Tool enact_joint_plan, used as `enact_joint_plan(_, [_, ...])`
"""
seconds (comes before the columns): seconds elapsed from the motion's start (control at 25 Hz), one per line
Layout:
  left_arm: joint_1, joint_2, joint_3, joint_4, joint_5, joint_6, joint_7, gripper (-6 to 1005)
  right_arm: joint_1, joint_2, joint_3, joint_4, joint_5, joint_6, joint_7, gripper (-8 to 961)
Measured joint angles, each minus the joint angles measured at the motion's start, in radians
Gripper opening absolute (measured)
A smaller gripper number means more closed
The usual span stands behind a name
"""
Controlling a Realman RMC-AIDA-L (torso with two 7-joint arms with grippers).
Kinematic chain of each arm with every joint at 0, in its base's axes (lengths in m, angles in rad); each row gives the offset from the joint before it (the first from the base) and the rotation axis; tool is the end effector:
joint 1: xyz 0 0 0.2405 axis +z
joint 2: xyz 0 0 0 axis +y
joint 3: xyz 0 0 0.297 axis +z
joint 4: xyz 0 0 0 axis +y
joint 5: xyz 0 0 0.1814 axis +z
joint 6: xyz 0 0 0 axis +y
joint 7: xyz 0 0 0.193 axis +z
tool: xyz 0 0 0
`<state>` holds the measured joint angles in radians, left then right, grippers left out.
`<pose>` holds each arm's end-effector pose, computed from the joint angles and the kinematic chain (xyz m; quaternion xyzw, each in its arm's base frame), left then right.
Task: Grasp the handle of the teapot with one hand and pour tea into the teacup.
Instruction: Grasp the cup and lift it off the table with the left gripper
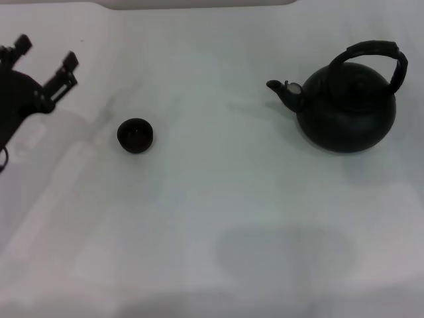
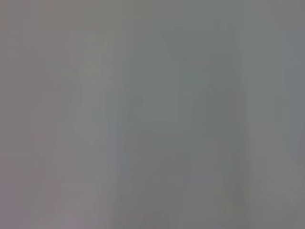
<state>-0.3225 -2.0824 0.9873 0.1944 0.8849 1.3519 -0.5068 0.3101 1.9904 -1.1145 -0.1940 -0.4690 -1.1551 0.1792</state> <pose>-0.3244 0.3341 -0.0300 -0.7777 -0.1926 -0.3475 0.4871 0.3936 0.3559 0.0451 -0.7197 0.1529 0.1950 0.6485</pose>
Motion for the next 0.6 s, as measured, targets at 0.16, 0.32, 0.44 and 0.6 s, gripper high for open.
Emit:
enact_joint_plan(0.16, [0.044,0.001,0.064,0.030,-0.001,0.023,0.001,876,-0.002,-0.011,0.000,-0.001,-0.001,0.003,0.020,629])
enact_joint_plan(0.32, [0.136,0.000,0.154,0.148,-0.007,0.051,-0.062,876,0.007,-0.028,0.000,-0.002,-0.001,0.008,0.032,629])
enact_joint_plan(0.44, [0.228,-0.001,0.193,0.260,-0.009,0.040,-0.116,876,0.014,-0.033,0.000,-0.002,-0.001,0.018,0.033,629])
enact_joint_plan(0.6, [0.313,-0.002,0.199,0.333,-0.010,0.030,-0.127,876,0.032,-0.037,-0.001,-0.002,-0.001,0.057,0.028,629])
